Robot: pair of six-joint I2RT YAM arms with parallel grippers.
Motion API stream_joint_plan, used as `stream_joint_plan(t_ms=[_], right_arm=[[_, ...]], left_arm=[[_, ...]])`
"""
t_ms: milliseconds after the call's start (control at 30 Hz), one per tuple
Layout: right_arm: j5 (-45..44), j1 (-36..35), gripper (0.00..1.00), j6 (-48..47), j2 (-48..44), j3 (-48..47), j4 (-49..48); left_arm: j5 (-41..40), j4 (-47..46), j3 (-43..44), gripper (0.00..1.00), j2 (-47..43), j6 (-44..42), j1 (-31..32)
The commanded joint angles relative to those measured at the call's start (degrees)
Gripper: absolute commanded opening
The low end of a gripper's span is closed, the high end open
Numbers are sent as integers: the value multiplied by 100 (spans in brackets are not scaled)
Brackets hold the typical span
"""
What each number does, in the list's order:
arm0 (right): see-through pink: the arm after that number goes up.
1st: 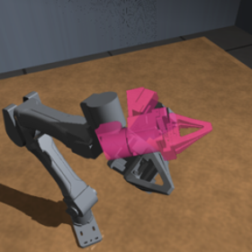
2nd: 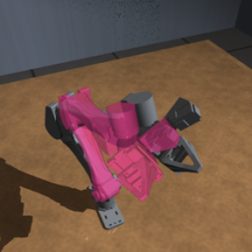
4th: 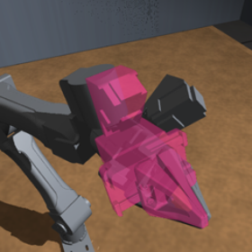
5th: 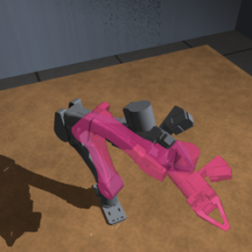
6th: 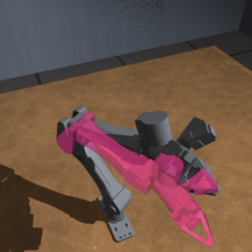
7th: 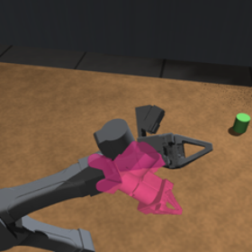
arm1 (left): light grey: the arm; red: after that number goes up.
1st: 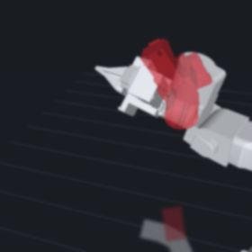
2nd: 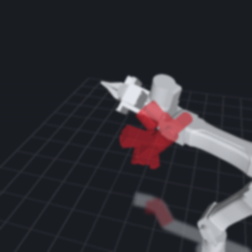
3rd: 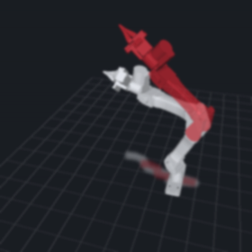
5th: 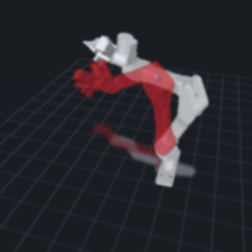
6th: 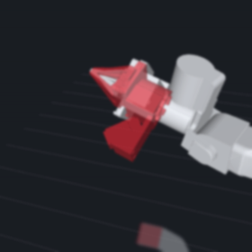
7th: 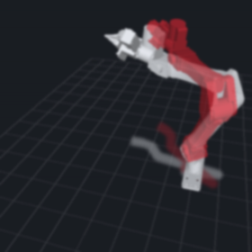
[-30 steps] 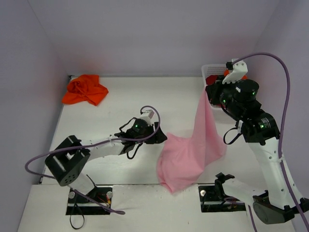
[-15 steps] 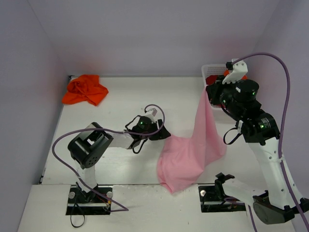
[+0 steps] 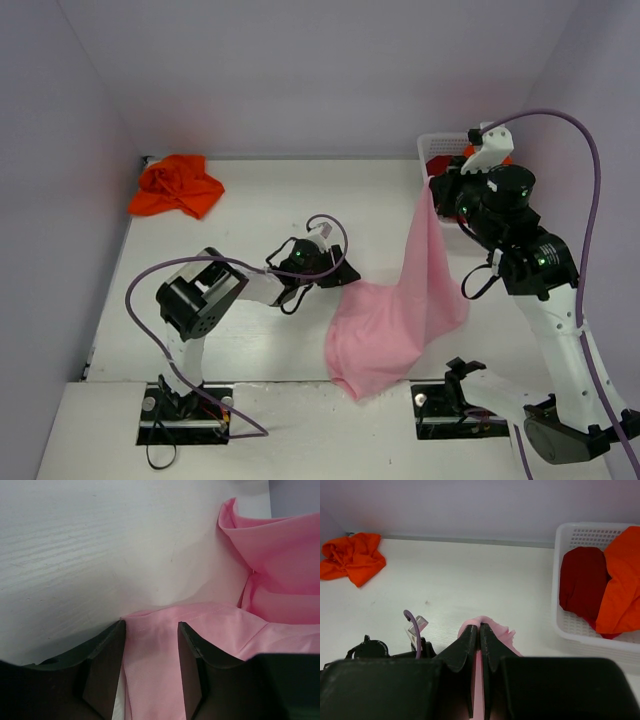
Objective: Fold and stack the t-shirts
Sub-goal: Fold the tshirt
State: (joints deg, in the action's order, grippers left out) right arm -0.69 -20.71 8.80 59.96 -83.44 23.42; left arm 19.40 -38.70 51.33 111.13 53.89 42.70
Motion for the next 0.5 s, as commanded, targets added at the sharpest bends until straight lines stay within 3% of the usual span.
stream_joint_plan(t_ms=[0,233,467], right_arm=[[-151,-38,0,-89,-29,-67,-426],[-160,-39,0,-54,-2,-76,-435],[-195,-38,0,-10,-2,-76,-452]], left_arm=[[47,-332,79,40,-319,25,54],[-103,196,-53,38,-707,-141,168],[-164,178,-79,15,-628,-98,274]])
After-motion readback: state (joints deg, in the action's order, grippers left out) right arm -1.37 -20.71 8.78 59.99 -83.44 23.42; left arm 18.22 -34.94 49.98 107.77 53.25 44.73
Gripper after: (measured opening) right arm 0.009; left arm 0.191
